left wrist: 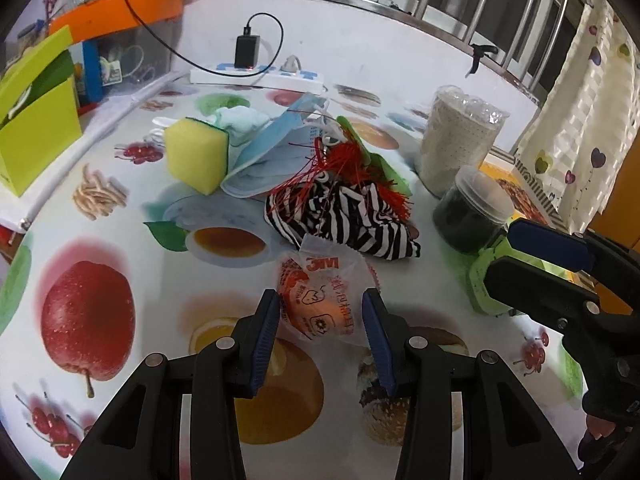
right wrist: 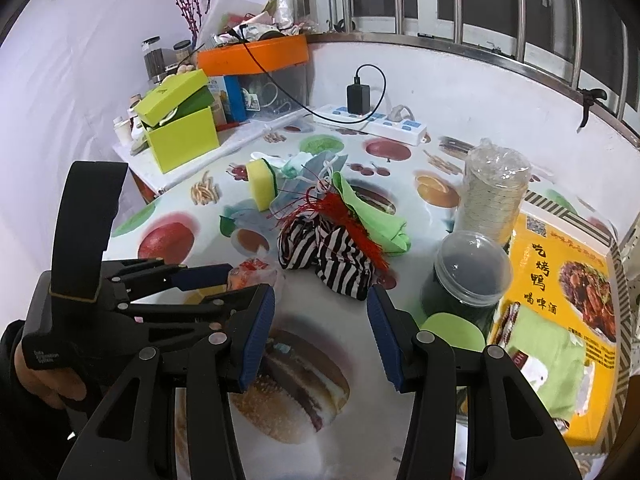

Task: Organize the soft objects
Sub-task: 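Grasp the orange mask packet with the left gripper while the right gripper reaches the striped sock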

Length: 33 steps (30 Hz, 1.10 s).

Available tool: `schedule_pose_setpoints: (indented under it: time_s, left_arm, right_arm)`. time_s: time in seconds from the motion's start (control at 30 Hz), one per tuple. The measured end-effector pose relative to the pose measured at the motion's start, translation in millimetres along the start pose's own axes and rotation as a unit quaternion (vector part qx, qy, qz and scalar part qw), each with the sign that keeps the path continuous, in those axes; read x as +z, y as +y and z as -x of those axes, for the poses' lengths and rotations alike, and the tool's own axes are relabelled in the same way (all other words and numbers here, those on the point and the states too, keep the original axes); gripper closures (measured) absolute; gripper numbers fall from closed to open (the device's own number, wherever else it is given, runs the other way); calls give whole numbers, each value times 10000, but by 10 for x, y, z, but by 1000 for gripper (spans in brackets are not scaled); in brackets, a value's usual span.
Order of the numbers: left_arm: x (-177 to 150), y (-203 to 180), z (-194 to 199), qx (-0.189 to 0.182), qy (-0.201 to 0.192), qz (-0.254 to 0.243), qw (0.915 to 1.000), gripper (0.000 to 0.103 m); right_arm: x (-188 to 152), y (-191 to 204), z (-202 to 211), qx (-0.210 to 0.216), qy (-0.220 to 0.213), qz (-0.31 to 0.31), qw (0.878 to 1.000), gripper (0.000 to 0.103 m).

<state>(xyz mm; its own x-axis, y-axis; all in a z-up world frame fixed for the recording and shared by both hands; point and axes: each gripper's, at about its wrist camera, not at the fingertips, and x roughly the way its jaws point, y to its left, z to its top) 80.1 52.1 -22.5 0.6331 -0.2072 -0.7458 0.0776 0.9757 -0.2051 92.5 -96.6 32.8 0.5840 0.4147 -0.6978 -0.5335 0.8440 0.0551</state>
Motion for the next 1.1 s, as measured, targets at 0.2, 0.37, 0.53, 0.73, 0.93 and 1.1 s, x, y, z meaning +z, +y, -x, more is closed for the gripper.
schedule_pose_setpoints:
  time_s: [0.2, 0.37, 0.53, 0.73, 0.93, 1.1]
  left_arm:
    - [3, 18, -36, -15, -43, -60, 10000, 61]
    - [1, 79, -38, -15, -101, -22, 9999, 70]
    - [-1, 164, 26, 50, -185, 64, 9998, 73]
    - [-5, 278, 128, 130, -310, 184, 9993, 74]
    - [-15, 357, 116, 116, -281, 237, 9993, 74]
    - [-10, 375, 94, 75, -260, 203, 9994, 74]
  right_arm:
    - [34, -10, -165, -3, 127, -17, 9999, 54]
    - [75, -12, -292, 7, 219, -41, 9998, 54]
    - [115, -25, -408, 7, 280, -97, 9996, 54]
    - [157, -33, -564, -33, 370, -189, 9991, 54]
    - [176, 12, -750, -139, 535, -122, 9984, 54]
    - [174, 0, -856, -335, 604, -127, 9975, 59]
